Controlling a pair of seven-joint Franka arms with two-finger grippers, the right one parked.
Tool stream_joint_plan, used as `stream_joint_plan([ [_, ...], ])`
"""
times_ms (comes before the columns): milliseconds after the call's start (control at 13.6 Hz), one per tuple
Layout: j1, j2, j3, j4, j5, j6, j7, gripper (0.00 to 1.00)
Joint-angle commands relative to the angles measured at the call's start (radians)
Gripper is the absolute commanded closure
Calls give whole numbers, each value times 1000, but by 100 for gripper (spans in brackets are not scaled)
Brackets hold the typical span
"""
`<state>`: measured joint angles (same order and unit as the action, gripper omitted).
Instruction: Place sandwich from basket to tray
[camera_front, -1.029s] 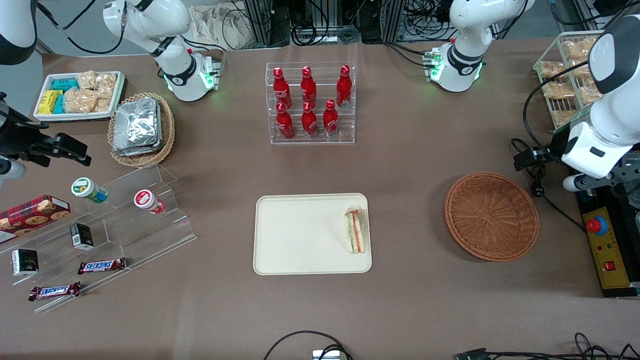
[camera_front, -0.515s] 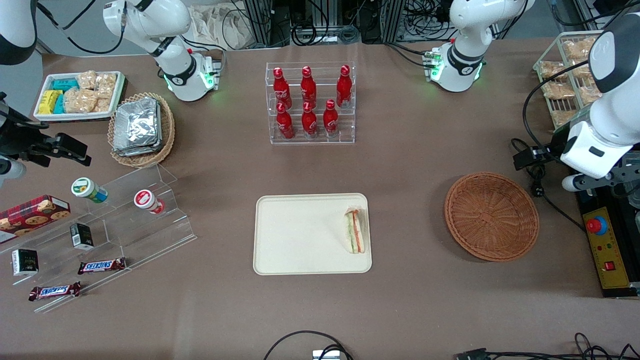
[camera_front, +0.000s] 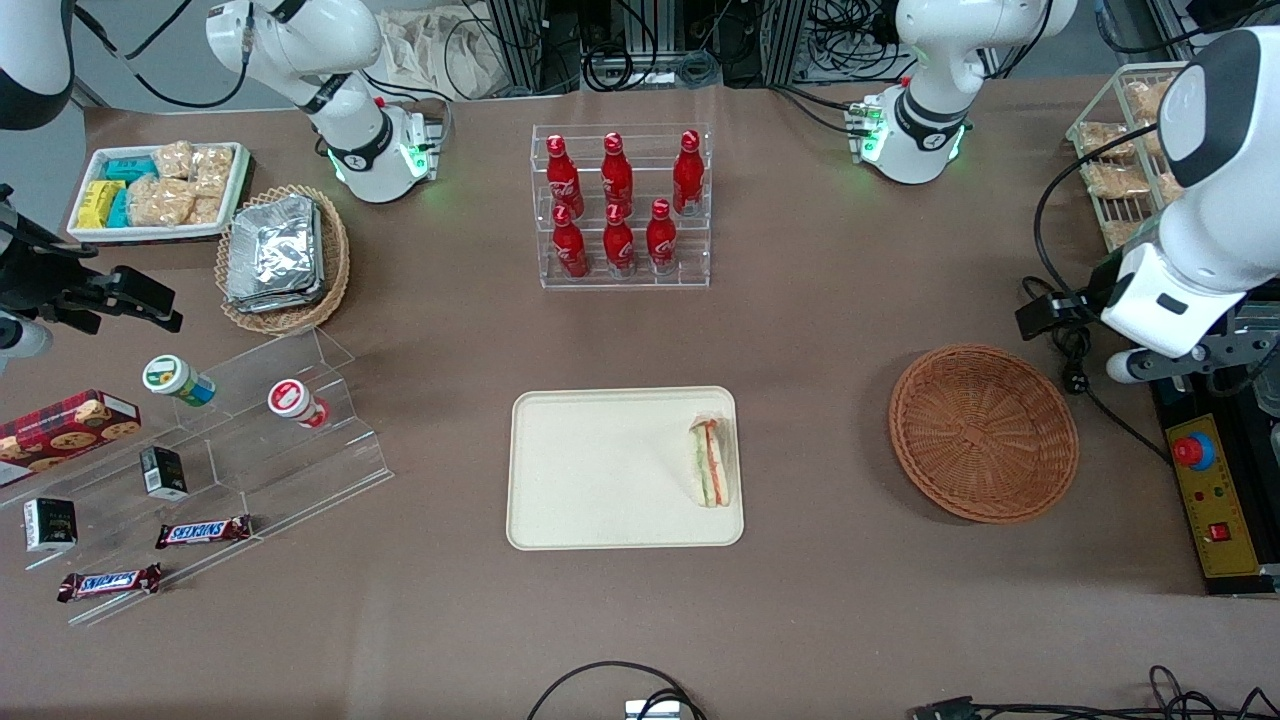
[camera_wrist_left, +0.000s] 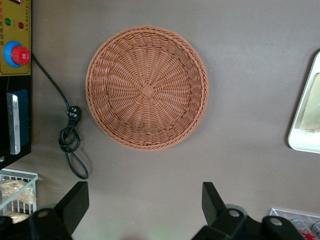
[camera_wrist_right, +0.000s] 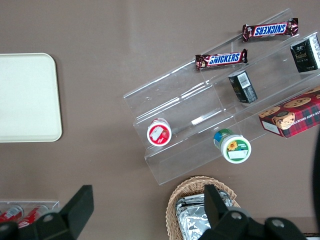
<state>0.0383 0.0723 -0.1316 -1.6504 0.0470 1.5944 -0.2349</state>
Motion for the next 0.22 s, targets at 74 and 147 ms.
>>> stream_joint_plan([
  [74, -18, 43, 18, 73, 13, -39, 31, 0],
  [147, -17, 53, 18, 78, 11, -39, 31, 0],
])
